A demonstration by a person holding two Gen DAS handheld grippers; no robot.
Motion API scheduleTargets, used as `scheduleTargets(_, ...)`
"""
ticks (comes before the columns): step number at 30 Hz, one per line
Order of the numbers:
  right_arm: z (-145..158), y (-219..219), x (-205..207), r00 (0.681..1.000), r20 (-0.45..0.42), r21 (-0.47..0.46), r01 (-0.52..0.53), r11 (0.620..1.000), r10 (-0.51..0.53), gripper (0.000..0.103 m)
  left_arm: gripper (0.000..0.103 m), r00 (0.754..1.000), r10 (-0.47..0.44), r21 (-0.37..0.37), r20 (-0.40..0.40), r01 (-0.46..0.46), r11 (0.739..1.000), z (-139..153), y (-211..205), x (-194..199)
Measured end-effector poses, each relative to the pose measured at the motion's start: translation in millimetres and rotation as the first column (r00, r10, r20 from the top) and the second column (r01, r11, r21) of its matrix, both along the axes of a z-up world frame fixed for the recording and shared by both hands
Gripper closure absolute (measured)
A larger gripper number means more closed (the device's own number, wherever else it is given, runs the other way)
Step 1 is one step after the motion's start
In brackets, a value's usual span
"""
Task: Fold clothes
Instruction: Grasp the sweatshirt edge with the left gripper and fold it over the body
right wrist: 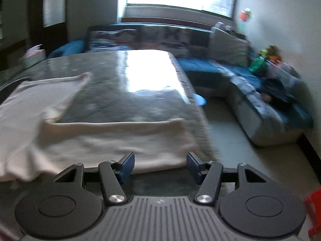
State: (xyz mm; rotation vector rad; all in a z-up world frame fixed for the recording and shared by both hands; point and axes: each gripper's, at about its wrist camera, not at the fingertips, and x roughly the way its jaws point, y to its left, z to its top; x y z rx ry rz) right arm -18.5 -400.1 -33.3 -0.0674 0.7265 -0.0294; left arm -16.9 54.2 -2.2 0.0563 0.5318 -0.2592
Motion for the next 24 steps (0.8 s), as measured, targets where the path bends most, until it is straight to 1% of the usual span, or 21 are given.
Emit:
scheduleTargets(3,-7,-20,10,0.998,-0.011,0.002,0.058,0.998,-0.058,0.049,0.054,0.995,-0.100,-0.009,0.001,0.100,0.995,1,-29,3)
scheduleTargets(5,-11,-29,15,0.996,-0.016,0.025,0.085,0.996,-0.085,0.049,0.054,0.987,-0.160,-0.015,-0.007,0.160,0.987,0,-49,4)
scheduleTargets(7,-13,-34,18,0.995,-0.015,0.052,0.101,0.993,-0.101,0.053,0.054,0.976,-0.218,-0.018,-0.013,0.218,0.976,-1,-68,5)
scheduleTargets(9,-13,-35,19,0.995,-0.014,0.066,0.101,0.993,-0.100,0.065,0.054,0.965,-0.263,-0.010,-0.016,0.263,0.965,-2,-83,4)
scheduleTargets(11,-14,-35,18,0.996,-0.012,0.086,0.091,0.992,-0.091,0.069,0.054,0.954,-0.300,-0.007,-0.024,0.300,0.954,-3,-98,3)
scheduleTargets(14,-12,-35,16,0.996,-0.001,0.107,0.092,0.990,-0.093,0.090,0.054,0.936,-0.350,-0.002,-0.035,0.350,0.937,-6,-118,2)
scheduleTargets(15,-11,-36,14,0.996,0.006,0.121,0.093,0.988,-0.095,0.092,0.054,0.931,-0.363,-0.003,-0.039,0.363,0.932,-8,-123,2)
scheduleTargets(18,-6,-37,11,0.995,0.035,0.143,0.091,0.986,-0.097,0.094,0.054,0.916,-0.398,-0.001,-0.051,0.399,0.917,-12,-136,2)
scheduleTargets(24,22,-35,7,0.990,0.114,0.153,0.067,0.986,-0.085,0.095,0.054,0.875,-0.477,-0.017,-0.083,0.477,0.879,-22,-158,1)
